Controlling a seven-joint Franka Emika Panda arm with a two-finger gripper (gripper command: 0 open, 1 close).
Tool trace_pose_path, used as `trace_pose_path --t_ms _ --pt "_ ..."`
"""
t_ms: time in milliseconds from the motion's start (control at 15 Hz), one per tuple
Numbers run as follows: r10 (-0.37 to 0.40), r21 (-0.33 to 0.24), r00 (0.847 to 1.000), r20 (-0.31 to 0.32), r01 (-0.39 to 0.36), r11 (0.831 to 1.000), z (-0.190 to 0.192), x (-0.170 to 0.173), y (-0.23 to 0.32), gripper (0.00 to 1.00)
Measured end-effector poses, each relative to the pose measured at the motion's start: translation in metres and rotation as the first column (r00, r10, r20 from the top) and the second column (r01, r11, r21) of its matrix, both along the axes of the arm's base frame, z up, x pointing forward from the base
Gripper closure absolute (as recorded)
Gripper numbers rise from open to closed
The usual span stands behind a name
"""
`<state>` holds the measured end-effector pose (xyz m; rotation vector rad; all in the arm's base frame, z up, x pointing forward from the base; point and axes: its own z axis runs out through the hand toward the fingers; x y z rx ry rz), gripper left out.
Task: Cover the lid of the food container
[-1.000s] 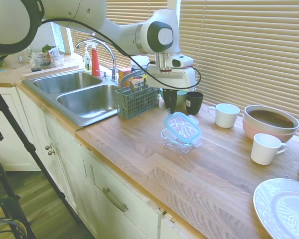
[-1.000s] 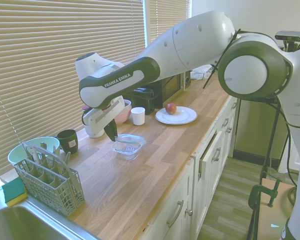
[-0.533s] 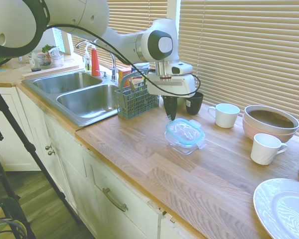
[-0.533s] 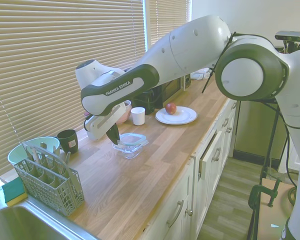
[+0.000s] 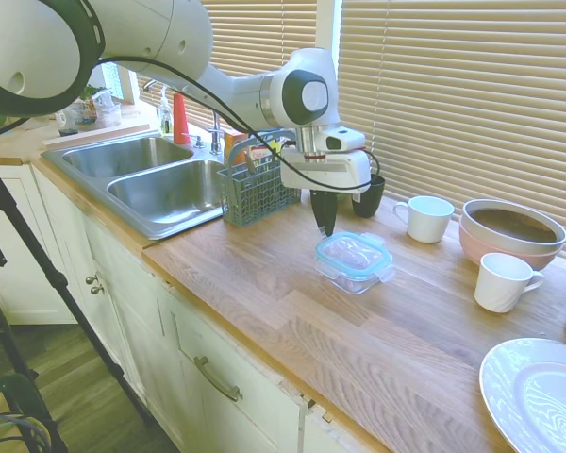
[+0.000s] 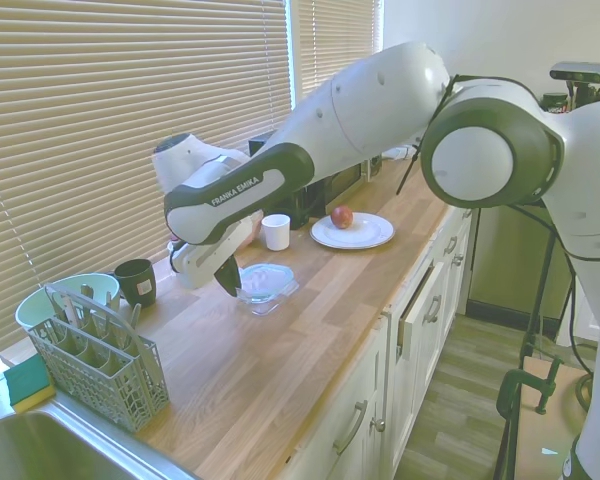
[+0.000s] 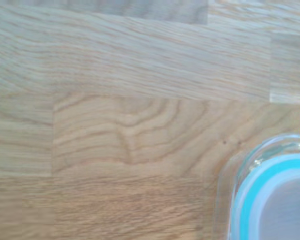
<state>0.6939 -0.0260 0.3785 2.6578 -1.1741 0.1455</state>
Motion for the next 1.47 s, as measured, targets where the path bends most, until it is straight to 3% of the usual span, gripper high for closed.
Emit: trace_pose_path --t_ms 933,1467 --pt "-0.073 0.094 0.995 0.070 0.066 0.993 0.007 0.007 -0.017 1.00" --pt "-0.095 0.092 0.992 0.080 0.087 0.992 0.003 0.013 -0.030 1.00"
